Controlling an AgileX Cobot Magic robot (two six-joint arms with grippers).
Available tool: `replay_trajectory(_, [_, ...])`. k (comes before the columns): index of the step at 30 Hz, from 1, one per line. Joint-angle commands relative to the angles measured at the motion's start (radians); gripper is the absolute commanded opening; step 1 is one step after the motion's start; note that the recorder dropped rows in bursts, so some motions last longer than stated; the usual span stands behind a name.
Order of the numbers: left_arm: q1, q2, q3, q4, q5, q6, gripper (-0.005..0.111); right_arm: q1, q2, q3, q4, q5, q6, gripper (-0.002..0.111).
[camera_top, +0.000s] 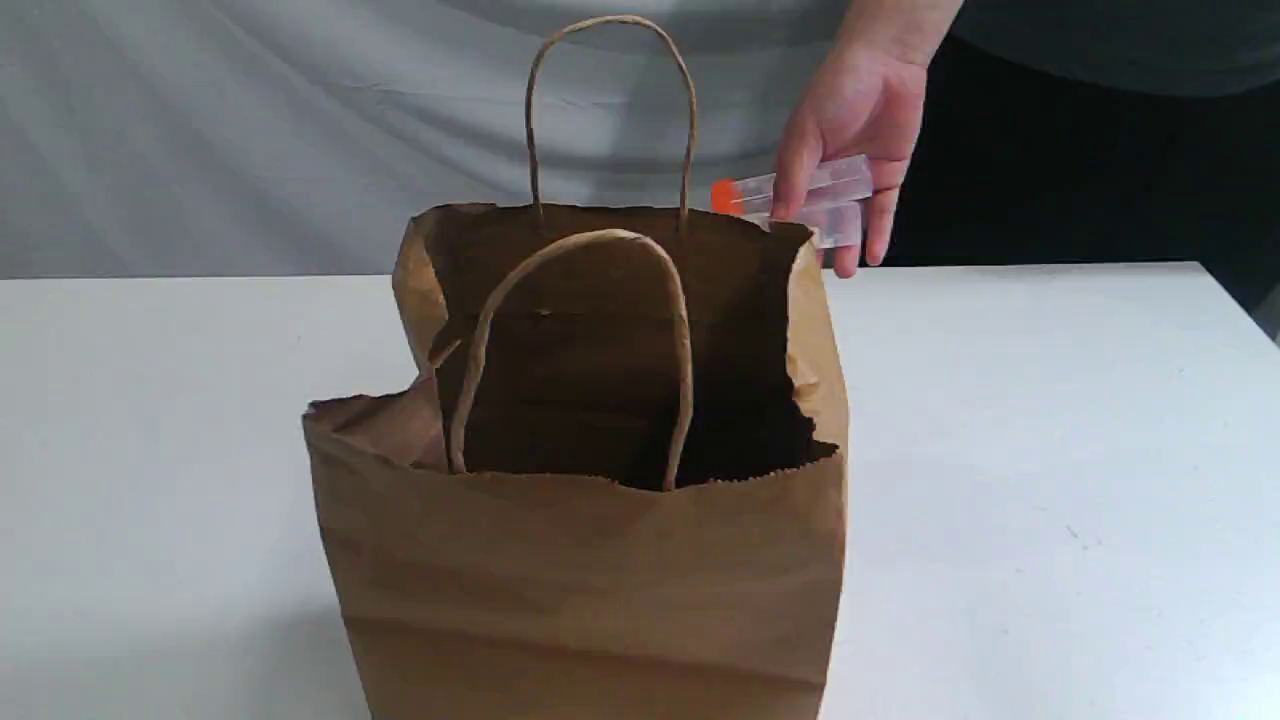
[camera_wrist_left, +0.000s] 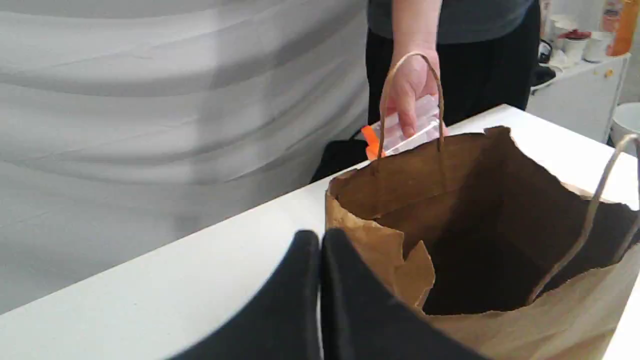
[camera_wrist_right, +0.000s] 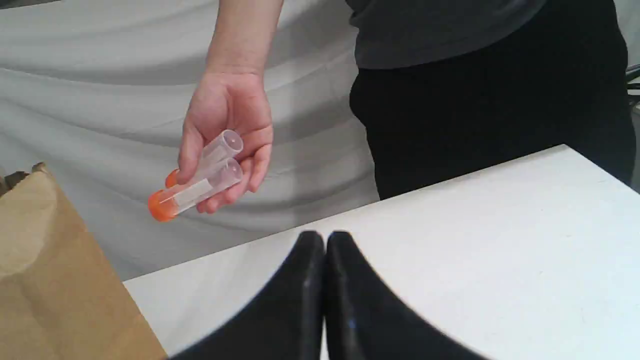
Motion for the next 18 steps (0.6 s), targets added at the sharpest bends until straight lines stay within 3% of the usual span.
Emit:
replay_trajectory(1, [0.001, 0.115, -0.100, -0.036, 0.082, 0.060, 0.000, -0.006, -0.003, 0.004, -0.010, -0.002, -0.005, 0.000])
replay_trajectory(11, [0.001, 0.437, -0.357, -0.219, 0.402, 0.131, 0.000, -0.006, -0.003, 0.004, 0.009, -0.002, -0.004, 0.000])
replay_trajectory(15, [-0.016, 0.536, -0.396, -0.267, 0.402, 0.127, 0.004, -0.006, -0.003, 0.004, 0.013, -0.002, -0.004, 0.000])
replay_trajectory(18, [-0.075, 0.586, -0.396, -0.287, 0.402, 0.138, 0.015, -0.006, -0.003, 0.004, 0.013, -0.004, -0.004, 0.000])
